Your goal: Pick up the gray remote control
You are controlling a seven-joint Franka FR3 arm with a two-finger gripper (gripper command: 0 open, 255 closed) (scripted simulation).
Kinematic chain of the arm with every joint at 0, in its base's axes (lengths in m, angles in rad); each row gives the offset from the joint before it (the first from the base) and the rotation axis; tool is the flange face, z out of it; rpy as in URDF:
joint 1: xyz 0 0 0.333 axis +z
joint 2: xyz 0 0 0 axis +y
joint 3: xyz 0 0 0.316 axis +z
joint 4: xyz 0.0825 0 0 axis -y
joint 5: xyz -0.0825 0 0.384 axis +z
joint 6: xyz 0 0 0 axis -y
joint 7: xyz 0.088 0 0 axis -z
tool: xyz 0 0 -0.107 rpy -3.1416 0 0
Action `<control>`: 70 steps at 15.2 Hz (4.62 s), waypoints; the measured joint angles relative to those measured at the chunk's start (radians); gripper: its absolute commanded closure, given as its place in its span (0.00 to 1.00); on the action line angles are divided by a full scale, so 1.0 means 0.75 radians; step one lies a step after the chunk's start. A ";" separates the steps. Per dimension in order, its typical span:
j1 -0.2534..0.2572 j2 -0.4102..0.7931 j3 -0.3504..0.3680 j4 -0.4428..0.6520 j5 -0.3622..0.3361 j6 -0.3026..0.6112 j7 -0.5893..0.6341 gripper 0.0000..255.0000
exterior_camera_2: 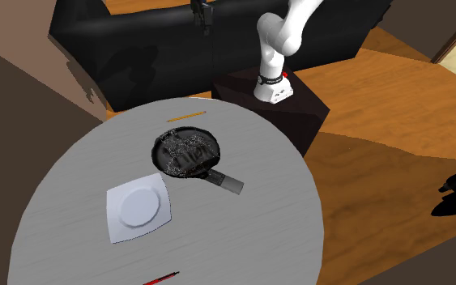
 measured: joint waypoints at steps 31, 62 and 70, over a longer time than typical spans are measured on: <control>-0.046 0.854 0.983 0.119 0.073 0.696 1.648 0.00; 0.271 1.739 0.837 0.736 -0.557 0.745 2.488 1.00; 0.244 1.662 0.879 0.745 -0.497 0.660 2.453 1.00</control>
